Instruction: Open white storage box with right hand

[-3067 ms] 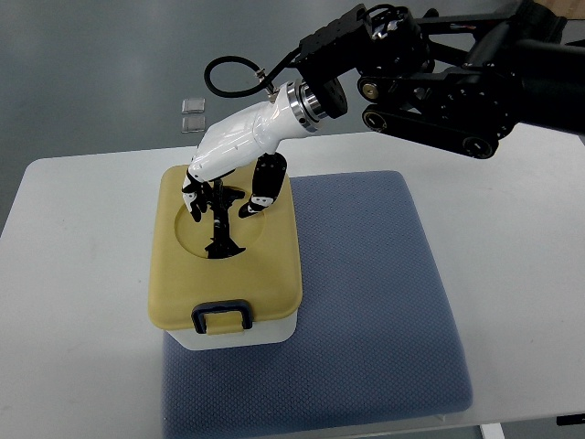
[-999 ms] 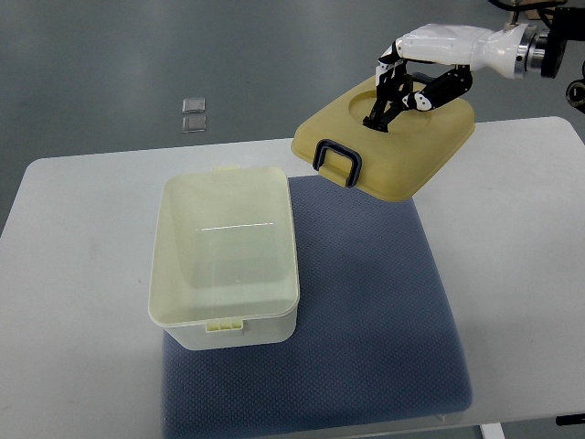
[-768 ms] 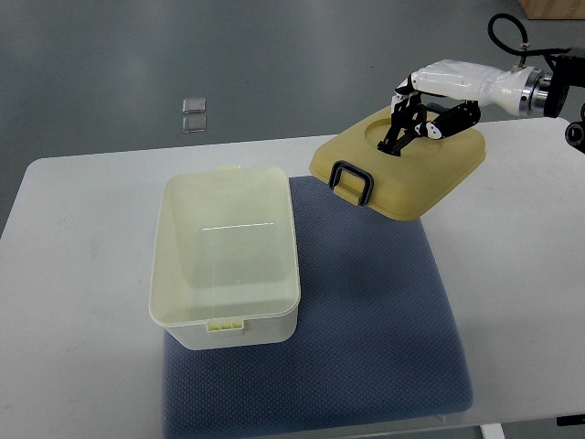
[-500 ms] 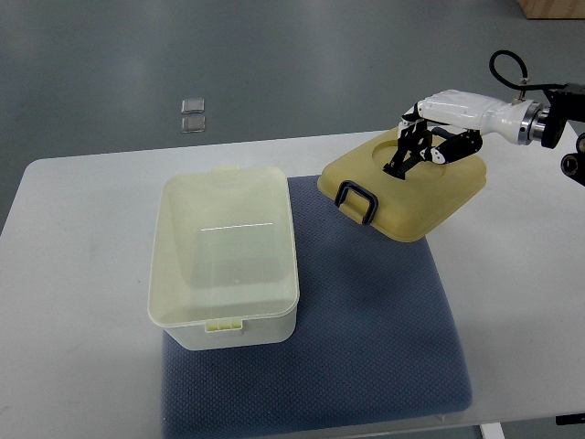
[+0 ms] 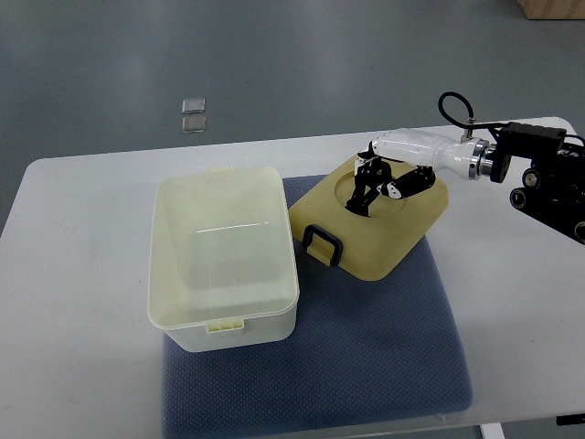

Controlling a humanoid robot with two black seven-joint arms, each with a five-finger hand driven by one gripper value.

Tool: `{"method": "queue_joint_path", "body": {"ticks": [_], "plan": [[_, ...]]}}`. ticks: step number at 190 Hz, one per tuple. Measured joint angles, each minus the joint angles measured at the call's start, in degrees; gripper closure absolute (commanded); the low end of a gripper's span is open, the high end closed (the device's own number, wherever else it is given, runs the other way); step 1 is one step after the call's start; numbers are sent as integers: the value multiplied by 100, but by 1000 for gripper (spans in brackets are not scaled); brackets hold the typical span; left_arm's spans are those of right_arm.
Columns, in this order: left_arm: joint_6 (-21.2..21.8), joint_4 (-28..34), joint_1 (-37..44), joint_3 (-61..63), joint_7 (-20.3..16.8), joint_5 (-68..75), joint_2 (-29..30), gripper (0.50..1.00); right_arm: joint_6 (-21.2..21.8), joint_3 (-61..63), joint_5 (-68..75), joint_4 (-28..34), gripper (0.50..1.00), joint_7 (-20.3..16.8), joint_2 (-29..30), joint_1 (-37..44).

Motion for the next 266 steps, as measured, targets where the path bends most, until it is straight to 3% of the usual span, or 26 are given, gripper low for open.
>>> {"method": "queue_joint_path", "body": {"ticks": [37,45,56,63,77,154,177,218,266], "plan": [[0,0,0,0,0,0,0,500,-168,-19,0,0,910,0,33,-206],[0,0,0,0,0,0,0,500,-178,-19,0,0,850,0,38,-230],[0,0,0,0,0,0,0,500,-185,-16,1,-4,683,0,69,-251],[0,0,0,0,0,0,0,500,-188,-3,9,-5,640,0,99,-260],[0,0,0,0,0,0,0,500,-197,20,21,-7,601,0,160,-276],[2,0,0,0,0,0,0,500,-124,223,808,-8,579,0,151,-337],[2,0,0,0,0,0,0,500,151,484,1781,-12,581,0,158,-337],[2,0,0,0,0,0,0,500,1080,855,4487,-291,579,0,232,-585],[1,0,0,0,0,0,0,500,1188,1073,6658,-830,581,0,694,-795]]}}
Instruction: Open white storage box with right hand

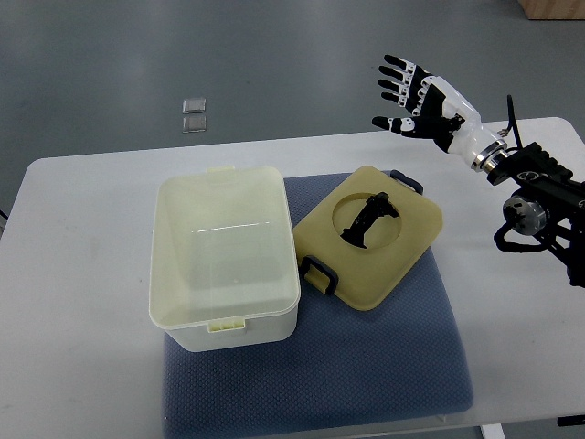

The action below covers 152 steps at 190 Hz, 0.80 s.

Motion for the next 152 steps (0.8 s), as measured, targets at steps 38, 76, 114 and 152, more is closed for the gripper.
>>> {"method": "queue_joint_path", "body": {"ticks": [38,76,114,152], "plan": [[-3,0,-2,0,0,0,0,500,-53,153,1146,-142,581,-72,81,-155],[-3,0,0,0,0,0,0,500,426,155,1434,-182,581,-183,83,-196],[-2,0,0,0,0,0,0,500,689,156,1454,-189,576,-191,220,-225],[0,-1,0,0,0,0,0,500,367,174,1481,-212,570,-185,542,-279]]}}
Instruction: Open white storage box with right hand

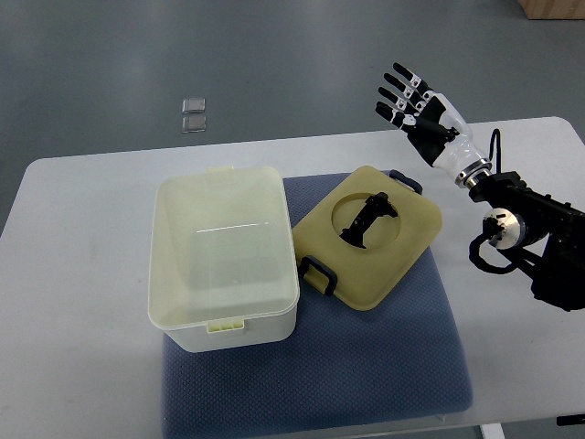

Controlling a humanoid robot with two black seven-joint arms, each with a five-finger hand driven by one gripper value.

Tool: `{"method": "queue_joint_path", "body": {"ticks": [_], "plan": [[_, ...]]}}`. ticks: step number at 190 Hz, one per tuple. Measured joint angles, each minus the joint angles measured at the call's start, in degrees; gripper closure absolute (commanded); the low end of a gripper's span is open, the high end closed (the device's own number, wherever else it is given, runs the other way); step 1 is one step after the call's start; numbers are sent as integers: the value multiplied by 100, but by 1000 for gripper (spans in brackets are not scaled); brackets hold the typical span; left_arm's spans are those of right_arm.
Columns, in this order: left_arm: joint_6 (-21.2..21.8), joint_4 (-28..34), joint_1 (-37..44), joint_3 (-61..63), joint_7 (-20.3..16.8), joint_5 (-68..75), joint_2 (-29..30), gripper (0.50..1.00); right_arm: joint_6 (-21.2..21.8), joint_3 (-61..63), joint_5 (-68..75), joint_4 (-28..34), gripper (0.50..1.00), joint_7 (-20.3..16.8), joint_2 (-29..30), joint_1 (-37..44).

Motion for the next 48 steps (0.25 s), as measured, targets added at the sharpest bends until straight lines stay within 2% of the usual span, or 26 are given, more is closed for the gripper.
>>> {"method": "queue_joint_path", "body": {"ticks": [23,48], "plan": [[0,-32,0,0,0,0,0,500,-268,9,0,-5,570,37,71,-51],[0,-39,0,0,0,0,0,500,-340,91,1,-5,570,58,80,-106]]}}
